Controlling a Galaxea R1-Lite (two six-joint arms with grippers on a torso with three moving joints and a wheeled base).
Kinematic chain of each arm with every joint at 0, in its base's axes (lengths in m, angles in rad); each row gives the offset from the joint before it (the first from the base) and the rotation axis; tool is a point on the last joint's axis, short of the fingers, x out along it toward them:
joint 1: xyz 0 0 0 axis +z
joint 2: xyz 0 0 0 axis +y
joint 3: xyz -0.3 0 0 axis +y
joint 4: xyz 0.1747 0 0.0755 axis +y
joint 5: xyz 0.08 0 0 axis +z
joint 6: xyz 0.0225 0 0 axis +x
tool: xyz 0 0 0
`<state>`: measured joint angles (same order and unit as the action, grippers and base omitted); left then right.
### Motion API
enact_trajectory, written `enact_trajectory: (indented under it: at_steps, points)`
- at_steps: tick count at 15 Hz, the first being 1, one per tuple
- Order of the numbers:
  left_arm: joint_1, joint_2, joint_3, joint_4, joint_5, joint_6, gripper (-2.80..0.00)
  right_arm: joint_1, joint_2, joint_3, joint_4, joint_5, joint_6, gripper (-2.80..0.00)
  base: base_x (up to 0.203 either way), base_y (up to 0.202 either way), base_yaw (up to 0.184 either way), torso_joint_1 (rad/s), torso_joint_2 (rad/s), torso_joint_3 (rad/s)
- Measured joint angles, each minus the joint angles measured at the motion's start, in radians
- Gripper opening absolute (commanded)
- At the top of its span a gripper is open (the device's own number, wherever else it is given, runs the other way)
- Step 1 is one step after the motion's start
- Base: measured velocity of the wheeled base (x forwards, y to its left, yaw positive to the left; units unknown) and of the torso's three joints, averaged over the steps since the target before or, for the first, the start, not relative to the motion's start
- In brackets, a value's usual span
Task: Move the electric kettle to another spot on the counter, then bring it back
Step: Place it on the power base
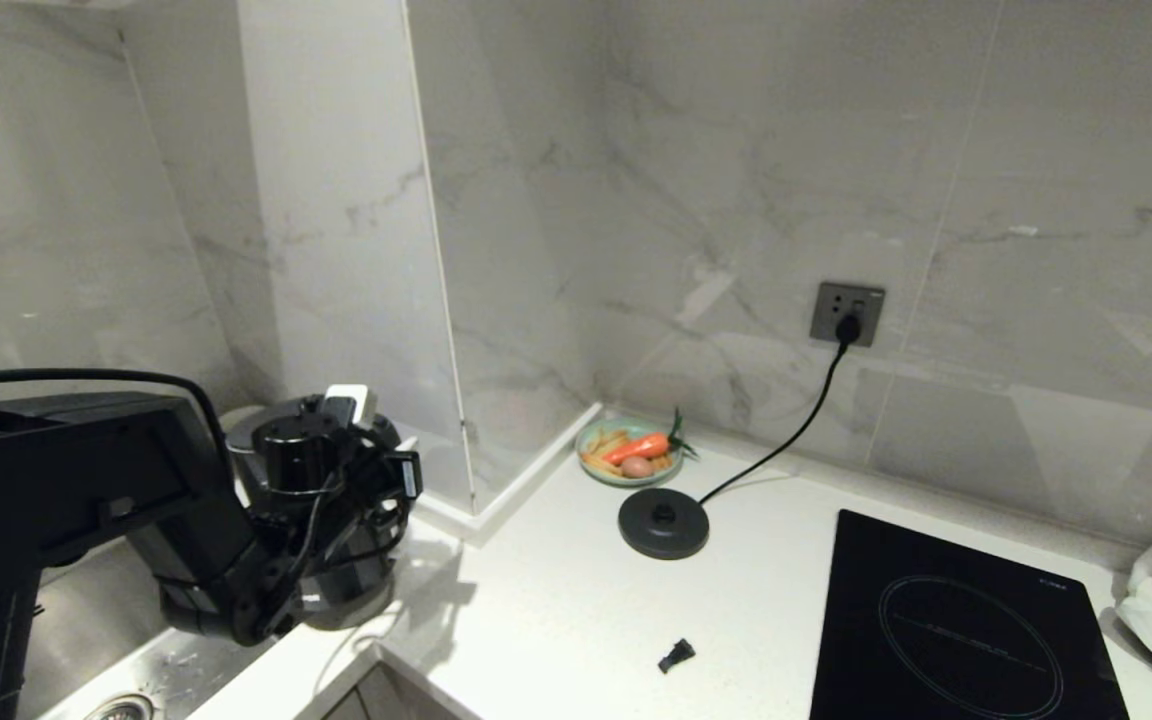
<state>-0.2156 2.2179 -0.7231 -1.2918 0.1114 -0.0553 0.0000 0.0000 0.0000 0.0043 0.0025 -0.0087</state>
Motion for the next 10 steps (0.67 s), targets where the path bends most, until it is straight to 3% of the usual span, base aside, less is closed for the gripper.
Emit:
enact_trajectory:
  at_steps: [5,10]
  points:
    - [-0.071,-0.111,0.260,-0.210,0.003,0.019,-2.80,0.000,0.000,0.000,0.000,0.000,0.000,-2.80,0.000,0.000,0.000,0.000,0.00,0.000]
    - [-0.134,-0.187,0.410,-0.230,0.006,0.022,-2.80,0.000,0.000,0.000,0.000,0.000,0.000,-2.80,0.000,0.000,0.000,0.000,0.00,0.000]
